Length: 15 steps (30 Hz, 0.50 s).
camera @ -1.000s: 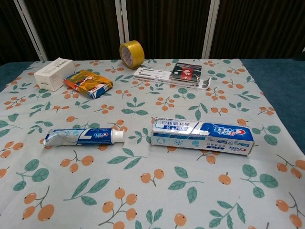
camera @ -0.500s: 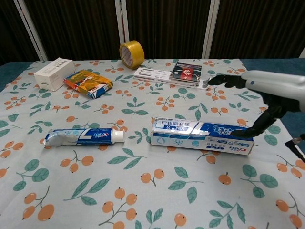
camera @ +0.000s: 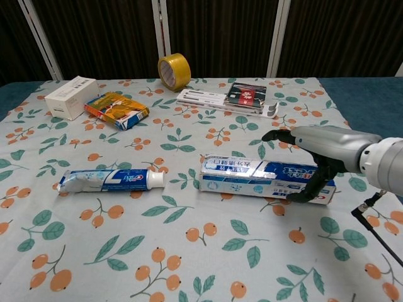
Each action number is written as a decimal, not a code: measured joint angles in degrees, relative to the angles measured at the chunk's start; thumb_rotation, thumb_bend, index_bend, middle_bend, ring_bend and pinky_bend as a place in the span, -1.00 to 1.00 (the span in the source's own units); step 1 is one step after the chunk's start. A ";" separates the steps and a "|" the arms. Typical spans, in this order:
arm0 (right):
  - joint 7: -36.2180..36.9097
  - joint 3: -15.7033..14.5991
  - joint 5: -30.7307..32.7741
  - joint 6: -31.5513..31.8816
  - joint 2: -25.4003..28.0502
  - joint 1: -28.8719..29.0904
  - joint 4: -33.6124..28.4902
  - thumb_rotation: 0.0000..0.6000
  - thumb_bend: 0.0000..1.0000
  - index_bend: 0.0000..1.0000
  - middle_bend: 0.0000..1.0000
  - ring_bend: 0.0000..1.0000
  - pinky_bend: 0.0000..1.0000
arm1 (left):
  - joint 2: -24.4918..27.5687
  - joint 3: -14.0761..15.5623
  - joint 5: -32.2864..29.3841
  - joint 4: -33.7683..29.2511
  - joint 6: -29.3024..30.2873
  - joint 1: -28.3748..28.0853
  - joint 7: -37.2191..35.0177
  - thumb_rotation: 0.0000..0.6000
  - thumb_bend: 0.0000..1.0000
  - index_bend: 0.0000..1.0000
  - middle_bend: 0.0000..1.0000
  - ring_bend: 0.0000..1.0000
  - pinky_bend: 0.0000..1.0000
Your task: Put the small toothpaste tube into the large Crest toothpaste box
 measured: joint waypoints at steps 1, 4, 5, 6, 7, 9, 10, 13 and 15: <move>0.27 0.04 0.08 0.14 -0.32 0.16 0.59 1.00 -0.48 -0.99 -0.90 -0.99 -1.00 | -0.01 0.00 -0.03 -0.02 -0.07 -0.03 0.02 1.00 -1.00 -1.00 -1.00 -1.00 -1.00; 0.63 0.03 0.63 0.24 -0.94 0.59 2.06 1.00 -0.48 -0.82 -0.70 -0.84 -0.93 | -0.02 0.03 -0.20 -0.14 -0.49 -0.16 0.10 1.00 -1.00 -1.00 -1.00 -1.00 -1.00; 0.70 0.00 0.82 0.27 -1.12 0.71 2.47 1.00 -0.48 -0.77 -0.64 -0.78 -0.89 | -0.01 0.04 -0.28 -0.21 -0.62 -0.23 0.13 1.00 -1.00 -1.00 -1.00 -1.00 -1.00; 0.78 -0.03 0.96 0.35 -1.31 0.80 2.86 1.00 -0.48 -0.72 -0.57 -0.72 -0.86 | -0.01 0.03 -0.33 -0.24 -0.71 -0.26 0.16 1.00 -1.00 -1.00 -1.00 -1.00 -1.00; 0.95 -0.07 1.13 0.49 -1.60 0.88 3.32 1.00 -0.48 -0.69 -0.51 -0.67 -0.83 | 0.00 0.04 -0.39 -0.27 -0.80 -0.29 0.19 1.00 -1.00 -1.00 -1.00 -1.00 -1.00; 1.31 -0.19 1.35 0.65 -2.01 0.91 3.93 1.00 -0.48 -0.67 -0.48 -0.63 -0.82 | 0.02 0.04 -0.57 -0.40 -1.01 -0.36 0.24 1.00 -1.00 -1.00 -1.00 -1.00 -1.00; 1.54 -0.32 1.43 0.67 -2.29 0.93 4.38 1.00 -0.48 -0.67 -0.48 -0.62 -0.82 | 0.03 0.03 -0.62 -0.45 -1.07 -0.39 0.27 1.00 -1.00 -1.00 -1.00 -1.00 -1.00; 1.98 -0.61 1.63 0.57 -2.81 1.02 5.21 1.00 -0.48 -0.64 -0.46 -0.60 -0.80 | 0.03 0.05 -0.61 -0.52 -1.16 -0.44 0.32 1.00 -1.00 -1.00 -1.00 -1.00 -1.00; 2.23 -0.69 1.82 0.39 -3.11 1.09 5.64 1.00 -0.48 -0.58 -0.42 -0.56 -0.76 | 0.02 0.07 -0.57 -0.56 -1.22 -0.48 0.38 1.00 -1.00 -1.00 -1.00 -1.00 -1.00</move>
